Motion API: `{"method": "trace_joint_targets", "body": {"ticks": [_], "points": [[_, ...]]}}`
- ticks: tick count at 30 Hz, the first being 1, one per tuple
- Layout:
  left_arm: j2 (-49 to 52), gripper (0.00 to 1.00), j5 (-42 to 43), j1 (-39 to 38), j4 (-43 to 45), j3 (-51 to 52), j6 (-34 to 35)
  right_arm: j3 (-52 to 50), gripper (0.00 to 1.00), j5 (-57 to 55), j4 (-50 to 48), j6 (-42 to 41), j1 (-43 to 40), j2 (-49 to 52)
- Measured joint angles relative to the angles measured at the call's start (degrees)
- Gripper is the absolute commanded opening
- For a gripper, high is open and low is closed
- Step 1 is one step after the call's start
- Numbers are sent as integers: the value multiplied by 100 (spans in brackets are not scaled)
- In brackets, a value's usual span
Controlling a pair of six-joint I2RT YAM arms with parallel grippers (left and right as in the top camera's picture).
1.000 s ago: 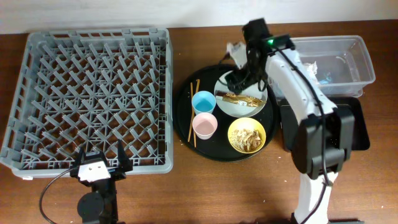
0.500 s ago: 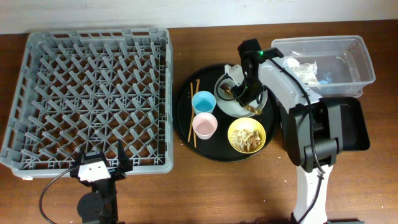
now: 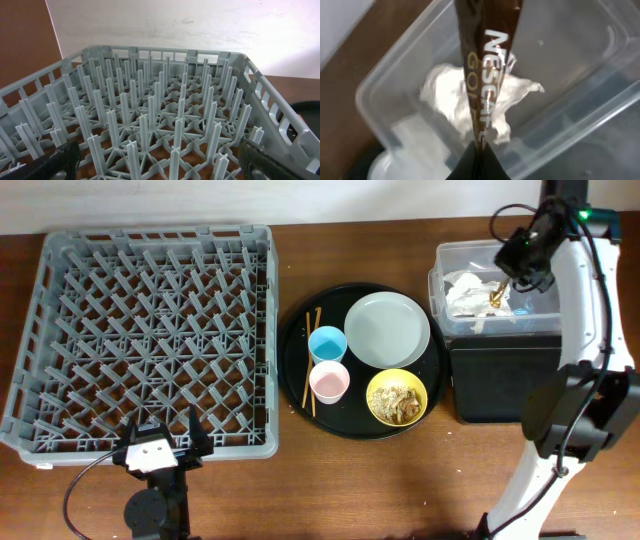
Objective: Sort waste into correct bins and load items into the dishwasher rack
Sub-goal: 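Carry the wrapper and tissue right and drop them into the clear bin, then grasp the yellow bowl rim with the right gripper and lift it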
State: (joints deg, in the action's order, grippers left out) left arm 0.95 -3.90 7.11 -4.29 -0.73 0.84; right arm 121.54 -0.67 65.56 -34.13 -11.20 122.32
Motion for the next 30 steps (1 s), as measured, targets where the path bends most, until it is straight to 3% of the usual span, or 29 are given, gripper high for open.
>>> {"method": "trace_joint_targets", "body": {"ticks": [1, 2, 4, 7, 10, 13, 18, 22, 26, 30], "points": [[0, 99, 0, 0, 0, 0, 0, -114, 49, -20, -243, -295, -11, 11], [0, 99, 0, 0, 0, 0, 0, -190, 86, -28, -444, -511, 4, 37], [0, 99, 0, 0, 0, 0, 0, -225, 100, -31, -592, -728, 37, 59], [0, 99, 0, 0, 0, 0, 0, -225, 99, 372, -612, -671, 48, 59], [0, 99, 0, 0, 0, 0, 0, -236, 98, 916, -411, -111, 90, -7], [0, 99, 0, 0, 0, 0, 0, -254, 94, 1137, 249, 876, 494, -651], [0, 99, 0, 0, 0, 0, 0, -321, 86, 1178, 1742, 1429, 1596, -1473], [0, 99, 0, 0, -2, 0, 0, -1338, 81, 1172, 1368, 1436, 2350, -1394], [0, 99, 0, 0, 4, 0, 0, -2889, 63, 1132, 225, 968, 2946, -1346], [0, 99, 0, 0, 2, 0, 0, -3963, 59, 979, -868, 542, 3335, -1327]]}}
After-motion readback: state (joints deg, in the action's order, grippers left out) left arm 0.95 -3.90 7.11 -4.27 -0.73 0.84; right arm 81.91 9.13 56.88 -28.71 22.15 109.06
